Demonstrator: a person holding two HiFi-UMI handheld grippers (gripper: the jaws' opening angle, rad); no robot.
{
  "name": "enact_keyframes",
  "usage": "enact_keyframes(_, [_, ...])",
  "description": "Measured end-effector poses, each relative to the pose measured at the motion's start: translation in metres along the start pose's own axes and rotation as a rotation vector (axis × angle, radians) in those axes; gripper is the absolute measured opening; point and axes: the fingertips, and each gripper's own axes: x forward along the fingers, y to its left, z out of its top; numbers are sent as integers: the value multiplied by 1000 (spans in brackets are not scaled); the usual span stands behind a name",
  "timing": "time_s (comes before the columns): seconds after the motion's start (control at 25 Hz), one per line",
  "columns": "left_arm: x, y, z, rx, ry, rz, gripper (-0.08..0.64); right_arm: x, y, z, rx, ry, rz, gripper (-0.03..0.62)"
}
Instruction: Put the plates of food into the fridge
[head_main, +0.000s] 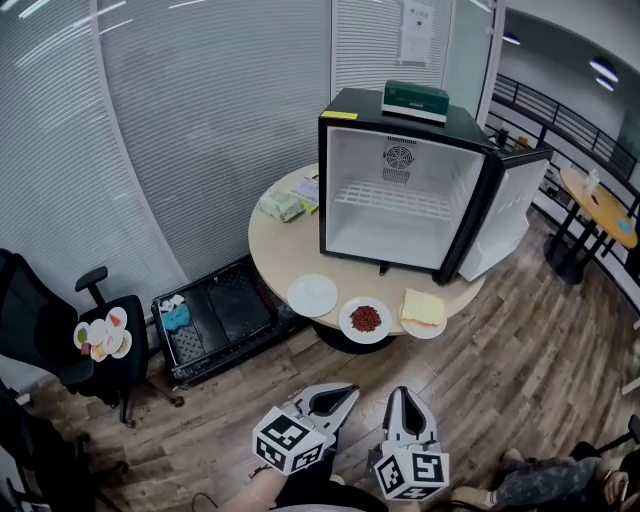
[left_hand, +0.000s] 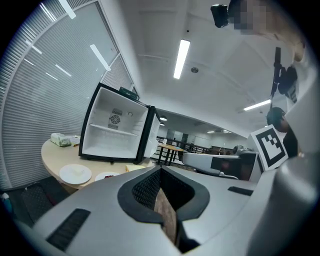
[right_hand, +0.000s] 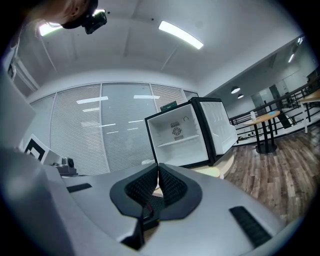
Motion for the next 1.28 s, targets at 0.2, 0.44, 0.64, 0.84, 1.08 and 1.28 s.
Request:
enact_keyframes(0.2, [36,28,15,0,-2,-13,5,38,-17,10,-17,-3,-20,9])
enact_keyframes(0.44, [84,66,44,16,-9,-41,5,96,-40,29,-20,-15,-48,9])
enact_keyframes(0.64, [113,97,62,15,-3,-49,5,140,-48,38,-15,-10,-49,9])
enact_keyframes(0.84, [139,134,77,7,7,-49,5,186,-54,45,-9,-1,-53,9])
enact_keyframes(1.08, [171,164,93,25,13,-85,5,228,-67,55,-20,-6,-84,9])
enact_keyframes(1.28, [195,186,107,51,14,-120,5,259,-76,63,-16,-28,-116,9])
